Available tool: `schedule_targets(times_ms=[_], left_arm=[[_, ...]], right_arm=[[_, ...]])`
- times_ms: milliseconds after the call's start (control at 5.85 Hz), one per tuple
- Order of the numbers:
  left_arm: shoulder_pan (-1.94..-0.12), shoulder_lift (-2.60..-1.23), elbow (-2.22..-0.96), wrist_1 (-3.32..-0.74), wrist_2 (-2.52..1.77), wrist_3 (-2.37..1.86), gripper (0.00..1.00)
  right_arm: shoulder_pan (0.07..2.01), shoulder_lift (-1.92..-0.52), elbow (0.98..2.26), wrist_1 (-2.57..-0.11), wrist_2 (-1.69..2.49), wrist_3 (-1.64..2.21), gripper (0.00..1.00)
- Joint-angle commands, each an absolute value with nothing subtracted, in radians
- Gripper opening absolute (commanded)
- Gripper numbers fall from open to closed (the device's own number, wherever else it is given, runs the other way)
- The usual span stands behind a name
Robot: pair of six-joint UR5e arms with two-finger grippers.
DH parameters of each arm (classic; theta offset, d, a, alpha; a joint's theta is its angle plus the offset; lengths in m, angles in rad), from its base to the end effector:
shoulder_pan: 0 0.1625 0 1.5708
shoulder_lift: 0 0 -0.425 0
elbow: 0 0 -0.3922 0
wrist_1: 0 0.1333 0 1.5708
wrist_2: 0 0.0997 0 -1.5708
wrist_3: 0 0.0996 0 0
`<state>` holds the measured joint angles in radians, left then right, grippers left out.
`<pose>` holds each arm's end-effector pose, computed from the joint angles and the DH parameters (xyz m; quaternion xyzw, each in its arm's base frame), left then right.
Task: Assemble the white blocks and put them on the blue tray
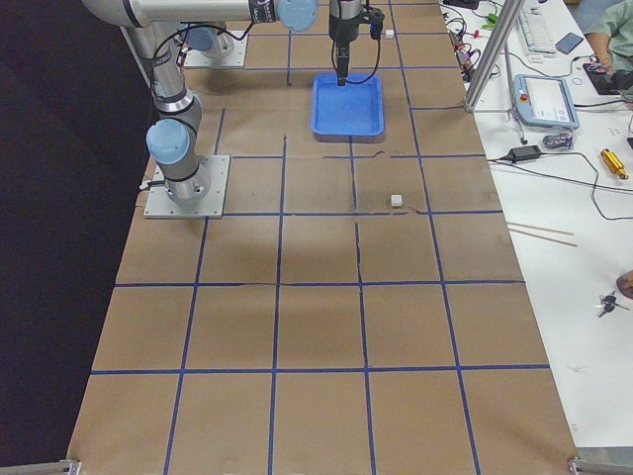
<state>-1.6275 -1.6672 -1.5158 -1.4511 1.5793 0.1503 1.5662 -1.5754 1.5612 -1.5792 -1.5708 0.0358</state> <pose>-0.1628 -0.5316 0.4778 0.1031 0.9939 -0.0389 0.0061 0.1310 -0.4927 0.4957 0.0202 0.9997 -0.0113 0.0002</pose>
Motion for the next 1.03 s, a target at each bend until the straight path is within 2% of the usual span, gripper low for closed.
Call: schedule_targets(times_ms=[0, 342, 855], left_arm=[[-1.626, -1.666, -1.516, -1.451, 1.58, 0.15, 0.99], [-1.628, -1.663, -1.516, -1.451, 1.578, 0.15, 0.99], [-1.628, -1.663, -1.514, -1.451, 1.578, 0.15, 0.99]], right_arm=[[1.566, -1.58, 1.551, -1.578, -1.571, 0.029, 1.0], [1.568, -1.582, 1.554, -1.56, -1.575, 0.026, 1.0], [1.559, -1.585, 1.566, -1.578, -1.635, -0.602, 1.0]])
